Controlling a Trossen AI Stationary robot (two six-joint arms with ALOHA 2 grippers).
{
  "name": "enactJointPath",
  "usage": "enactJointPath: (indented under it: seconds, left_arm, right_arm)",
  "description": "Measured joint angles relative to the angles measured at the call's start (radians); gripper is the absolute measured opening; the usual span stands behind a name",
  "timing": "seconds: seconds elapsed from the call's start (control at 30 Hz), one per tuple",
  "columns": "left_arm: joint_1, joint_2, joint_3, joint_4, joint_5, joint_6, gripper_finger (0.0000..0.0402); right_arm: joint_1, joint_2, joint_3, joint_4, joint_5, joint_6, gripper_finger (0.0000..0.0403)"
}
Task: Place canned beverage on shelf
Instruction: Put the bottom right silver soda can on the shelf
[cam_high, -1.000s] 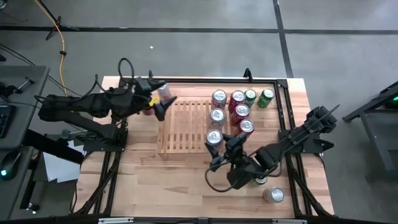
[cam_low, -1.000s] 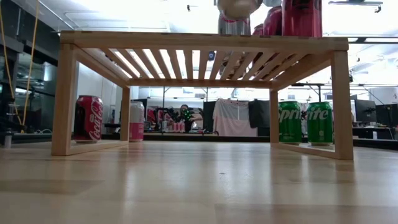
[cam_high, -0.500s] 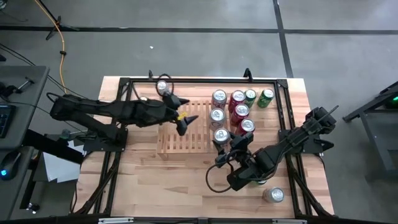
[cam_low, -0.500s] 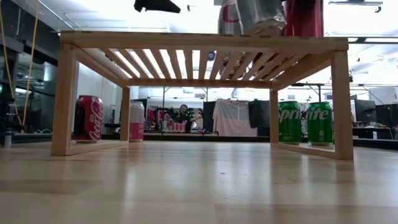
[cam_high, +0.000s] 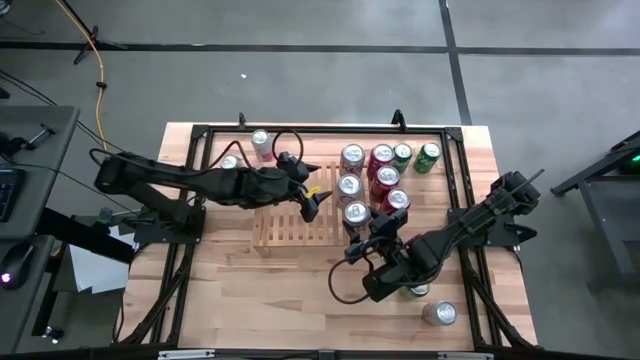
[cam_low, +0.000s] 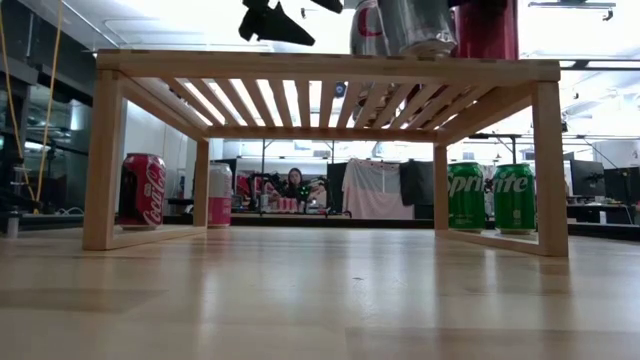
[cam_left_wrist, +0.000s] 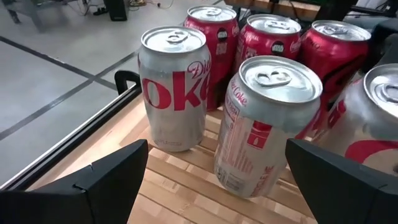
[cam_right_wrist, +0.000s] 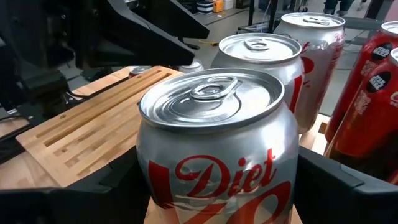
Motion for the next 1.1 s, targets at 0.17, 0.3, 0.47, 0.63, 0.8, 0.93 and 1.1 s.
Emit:
enactJointPath:
  seconds: [0.17, 0.3, 0.47, 0.63, 0.8, 0.93, 1.1]
  left_arm:
    - [0.006, 0.006, 0.000, 0.008, 0.000, 0.000, 0.0372]
    - [0.009, 0.006, 0.000, 0.008, 0.000, 0.000, 0.0372]
    - [0.013, 0.006, 0.000, 0.008, 0.000, 0.000, 0.0372]
    - [0.012, 0.006, 0.000, 0.007, 0.000, 0.001, 0.0372]
    - [0.012, 0.006, 0.000, 0.007, 0.000, 0.019, 0.0372]
    - [0.012, 0.006, 0.000, 0.007, 0.000, 0.020, 0.0372]
    - [0.012, 0.005, 0.000, 0.006, -0.001, 0.041, 0.0372]
  right_arm:
    - [0.000, 0.000, 0.000, 0.001, -0.002, 0.007, 0.0323]
    - [0.000, -0.003, -0.001, 0.002, 0.005, 0.017, 0.0338]
    - [0.000, -0.004, -0.001, 0.002, 0.005, 0.017, 0.0342]
    - [0.000, -0.004, 0.001, 0.002, 0.001, 0.017, 0.0344]
    - [0.000, -0.003, 0.031, 0.004, 0.033, 0.009, 0.0345]
    - [0.000, -0.003, 0.065, 0.006, 0.035, -0.057, 0.0345]
    - [0.000, -0.002, 0.109, 0.006, 0.037, -0.136, 0.0345]
